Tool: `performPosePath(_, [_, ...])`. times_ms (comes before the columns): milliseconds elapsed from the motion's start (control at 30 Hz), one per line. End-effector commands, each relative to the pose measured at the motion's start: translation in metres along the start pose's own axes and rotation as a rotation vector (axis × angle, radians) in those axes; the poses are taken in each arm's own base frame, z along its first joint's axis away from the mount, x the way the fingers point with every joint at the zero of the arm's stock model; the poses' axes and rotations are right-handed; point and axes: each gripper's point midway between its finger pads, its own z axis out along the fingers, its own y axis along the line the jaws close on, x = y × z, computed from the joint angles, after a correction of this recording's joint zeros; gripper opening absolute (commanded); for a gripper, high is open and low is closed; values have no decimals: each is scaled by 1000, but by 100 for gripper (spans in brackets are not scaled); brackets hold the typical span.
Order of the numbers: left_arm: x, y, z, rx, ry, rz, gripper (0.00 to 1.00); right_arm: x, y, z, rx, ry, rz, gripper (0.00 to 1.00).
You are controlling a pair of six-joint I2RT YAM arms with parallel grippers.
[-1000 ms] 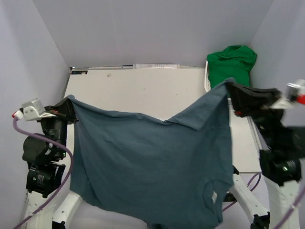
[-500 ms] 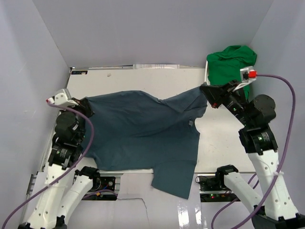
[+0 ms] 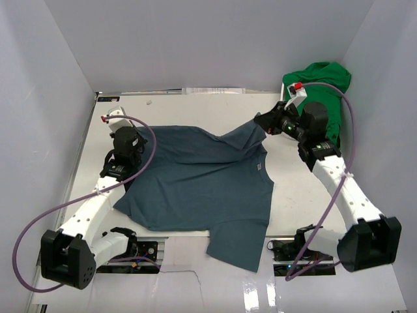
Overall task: Fold and stack the t-shirts
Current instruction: Flatten out the tshirt
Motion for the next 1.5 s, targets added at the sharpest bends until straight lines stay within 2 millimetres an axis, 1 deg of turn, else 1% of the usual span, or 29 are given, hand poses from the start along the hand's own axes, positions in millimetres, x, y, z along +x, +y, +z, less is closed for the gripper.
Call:
performPosePath(0, [-19, -6, 17, -11, -84, -28, 0, -31, 2, 26, -45, -63, -78, 8])
performPosePath(33, [-15, -7, 22, -16, -77, -23, 0, -31, -3, 34, -38, -53, -82, 8])
performPosePath(67, [-2, -6, 33, -33, -47, -3, 0, -30, -7, 41, -36, -44, -81, 8])
performPosePath(100, [-4, -4, 42, -47, -44, -1, 0, -20, -19, 55, -26, -7, -66, 8])
performPosePath(133, [0, -1, 50, -65, -30, 10, 0, -28, -17, 63, -42, -10, -77, 8])
performPosePath(167, [15, 1, 63, -84, 7, 32, 0, -17, -30, 77, -27, 23, -63, 8])
performPosePath(200, [8, 1, 71, -93, 0, 27, 0, -16, -35, 84, -22, 32, -62, 8])
performPosePath(233, [11, 4, 78, -99, 13, 27, 0, -24, -36, 92, -27, 23, -71, 8])
performPosePath(267, [19, 10, 89, -117, 36, 33, 0, -11, -49, 105, -16, 64, -60, 8])
performPosePath(300, [14, 7, 95, -103, 35, 20, 0, -8, -53, 112, -17, 74, -58, 8])
performPosePath(333, [15, 10, 100, -105, 41, 17, 0, -13, -52, 119, -31, 72, -66, 8])
performPosePath(367, [18, 17, 108, -120, 52, 12, 0, -1, -63, 130, -24, 104, -55, 8])
performPosePath(433, [15, 19, 116, -125, 53, 10, 0, -1, -69, 141, -24, 110, -59, 8])
performPosePath(467, [13, 24, 119, -140, 51, 8, 0, 11, -80, 149, -10, 137, -46, 8])
performPosePath(567, [13, 33, 128, -163, 50, -16, 0, 21, -95, 164, 7, 164, -43, 8])
performPosePath(700, [18, 35, 141, -170, 65, -25, 0, 30, -112, 179, 35, 194, -47, 8])
performPosePath(733, [14, 34, 144, -170, 58, -24, 0, 37, -121, 183, 55, 207, -45, 8])
performPosePath(800, [13, 34, 149, -171, 59, -15, 0, 34, -128, 188, 66, 205, -49, 8])
performPosePath(833, [13, 34, 155, -173, 60, -12, 0, 41, -135, 191, 71, 219, -40, 8])
performPosePath(900, [14, 36, 159, -180, 62, -2, 0, 36, -141, 195, 78, 208, -43, 8])
performPosePath(933, [14, 37, 162, -185, 64, -2, 0, 41, -147, 199, 84, 219, -34, 8])
performPosePath(967, [14, 39, 164, -189, 62, -1, 0, 34, -149, 201, 85, 205, -38, 8])
performPosePath(1033, [15, 44, 168, -202, 66, -2, 0, 40, -159, 207, 95, 219, -27, 8])
performPosePath(1067, [19, 46, 170, -204, 73, -2, 0, 40, -162, 209, 98, 222, -23, 8])
performPosePath(1100, [21, 47, 171, -208, 78, -7, 0, 33, -161, 212, 95, 210, -31, 8])
performPosePath(1133, [22, 50, 171, -214, 81, -10, 0, 39, -167, 215, 101, 222, -22, 8])
performPosePath(1233, [32, 54, 170, -226, 96, -22, 0, 35, -173, 220, 105, 212, -22, 8])
performPosePath(1267, [28, 71, 172, -258, 90, -34, 0, 34, -175, 221, 109, 208, -22, 8])
performPosePath(1467, [27, 79, 174, -266, 92, -49, 0, 38, -181, 226, 114, 235, 0, 8])
